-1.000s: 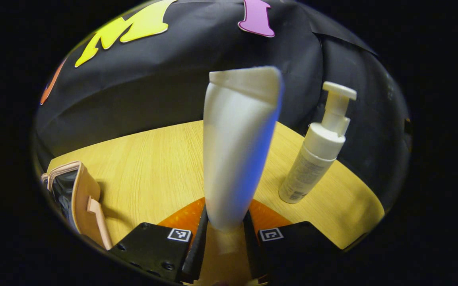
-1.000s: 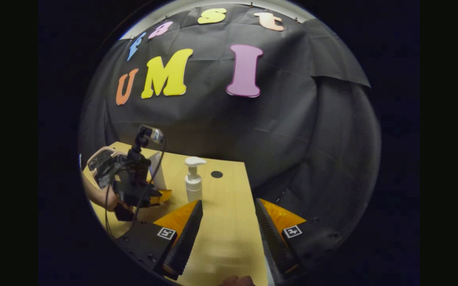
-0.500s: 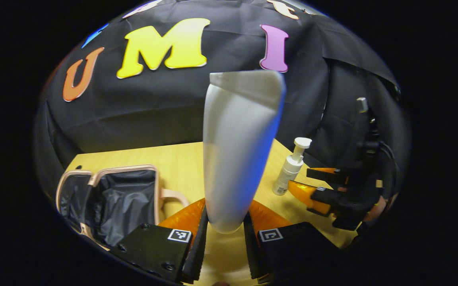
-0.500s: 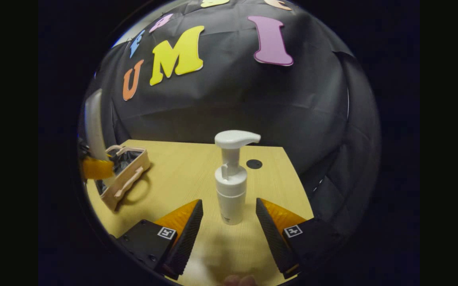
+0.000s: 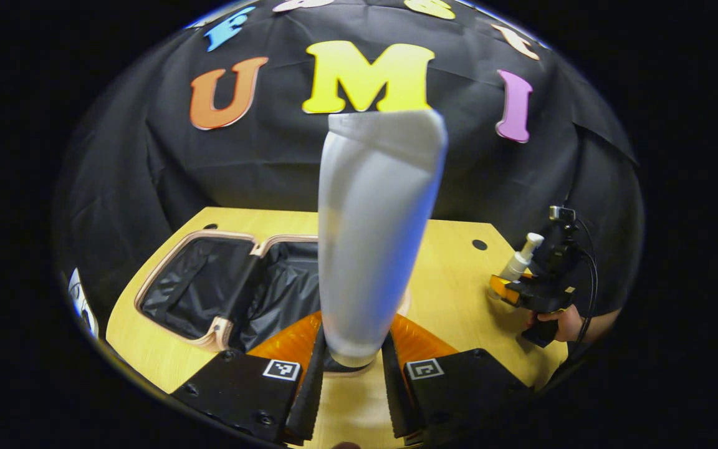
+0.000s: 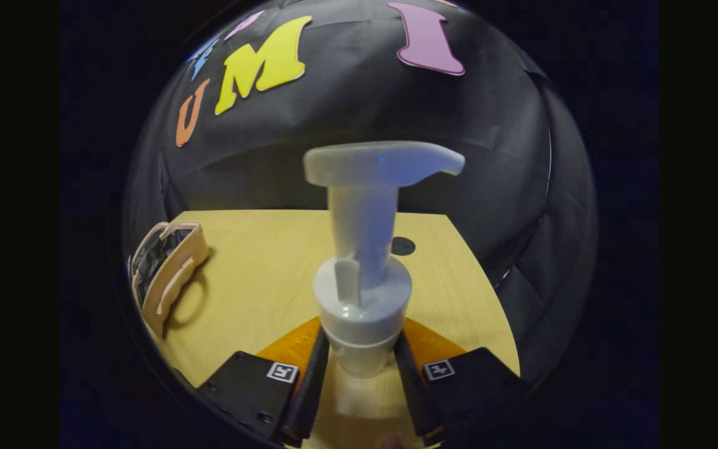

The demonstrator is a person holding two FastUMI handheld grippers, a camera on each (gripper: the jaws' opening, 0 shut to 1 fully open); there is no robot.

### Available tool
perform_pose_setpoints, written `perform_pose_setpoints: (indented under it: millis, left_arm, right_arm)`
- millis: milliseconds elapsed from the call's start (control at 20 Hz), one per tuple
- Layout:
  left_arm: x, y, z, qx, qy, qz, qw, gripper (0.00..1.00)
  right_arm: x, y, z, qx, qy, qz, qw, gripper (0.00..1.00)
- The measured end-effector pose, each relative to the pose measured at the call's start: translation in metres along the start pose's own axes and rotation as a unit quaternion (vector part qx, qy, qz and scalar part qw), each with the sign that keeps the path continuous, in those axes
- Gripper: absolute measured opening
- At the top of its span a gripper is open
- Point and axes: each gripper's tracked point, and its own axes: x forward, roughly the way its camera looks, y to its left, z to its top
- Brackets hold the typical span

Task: First open the suitcase, pack the skin care products into it, and then close the suitcase.

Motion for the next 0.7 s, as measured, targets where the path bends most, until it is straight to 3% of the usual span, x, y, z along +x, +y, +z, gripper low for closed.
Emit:
perform_pose_setpoints:
  millis: [300, 500, 700]
  left_arm:
    - [0.018, 0.054, -0.003, -0.016, 0.016, -0.016, 1.0, 0.47]
    - [0.042, 0.072, -0.012, -0.006, 0.05, -0.076, 0.996, 0.48]
    - [0.076, 0.075, -0.02, -0.035, 0.09, -0.145, 0.985, 0.46]
  right_arm:
    - [-0.033, 0.015, 0.014, 0.002, 0.008, 0.004, 1.0, 0.47]
    - [-0.093, 0.045, 0.035, 0.017, 0.006, 0.032, 0.999, 0.46]
    - [-0.16, 0.076, 0.054, 0.014, 0.006, 0.07, 0.997, 0.46]
